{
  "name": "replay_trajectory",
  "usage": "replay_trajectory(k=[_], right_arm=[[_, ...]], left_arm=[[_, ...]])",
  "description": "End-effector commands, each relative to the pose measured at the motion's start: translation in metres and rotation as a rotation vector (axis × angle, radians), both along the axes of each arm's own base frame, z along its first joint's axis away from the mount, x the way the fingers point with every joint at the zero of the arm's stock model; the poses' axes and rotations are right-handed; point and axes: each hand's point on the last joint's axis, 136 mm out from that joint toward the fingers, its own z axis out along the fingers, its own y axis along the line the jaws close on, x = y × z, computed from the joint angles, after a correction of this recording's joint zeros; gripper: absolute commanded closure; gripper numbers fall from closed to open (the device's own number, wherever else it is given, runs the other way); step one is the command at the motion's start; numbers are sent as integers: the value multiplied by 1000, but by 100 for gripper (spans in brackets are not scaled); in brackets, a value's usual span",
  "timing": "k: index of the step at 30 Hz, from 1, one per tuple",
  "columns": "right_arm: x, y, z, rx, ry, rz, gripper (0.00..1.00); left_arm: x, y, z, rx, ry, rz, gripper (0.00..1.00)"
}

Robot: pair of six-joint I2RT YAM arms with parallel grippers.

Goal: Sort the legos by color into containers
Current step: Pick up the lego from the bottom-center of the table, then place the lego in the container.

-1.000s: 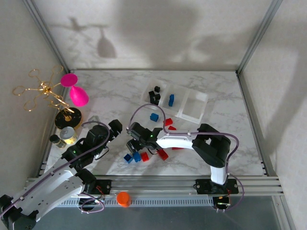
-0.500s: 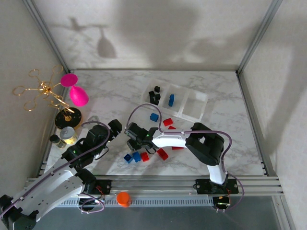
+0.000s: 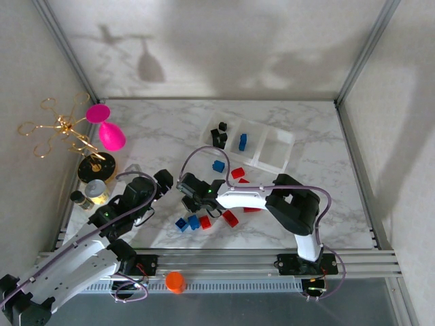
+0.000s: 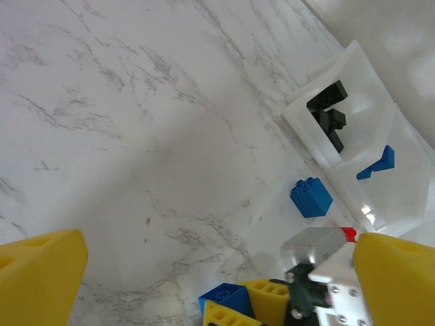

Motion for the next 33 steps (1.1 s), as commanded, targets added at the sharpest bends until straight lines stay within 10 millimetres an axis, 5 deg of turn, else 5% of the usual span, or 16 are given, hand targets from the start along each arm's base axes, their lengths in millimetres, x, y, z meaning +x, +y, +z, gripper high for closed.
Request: replay_trajectory(k=[1,10,21,33], right_arm=[[8,-2,36,70,-19,-40,81],[39,-39,86,149,-70,-174,84],[100,-94,138,188,-180,-421,86],[178,-148,157,171,-277,-652,86]], left_arm=[[3,0,3,-17,-3,16,0],[15,-14,12,-15,-17,-31,0],[37,-38,27,-8,-45,-97,0],[61,-66,31,6,-52,-168,0]])
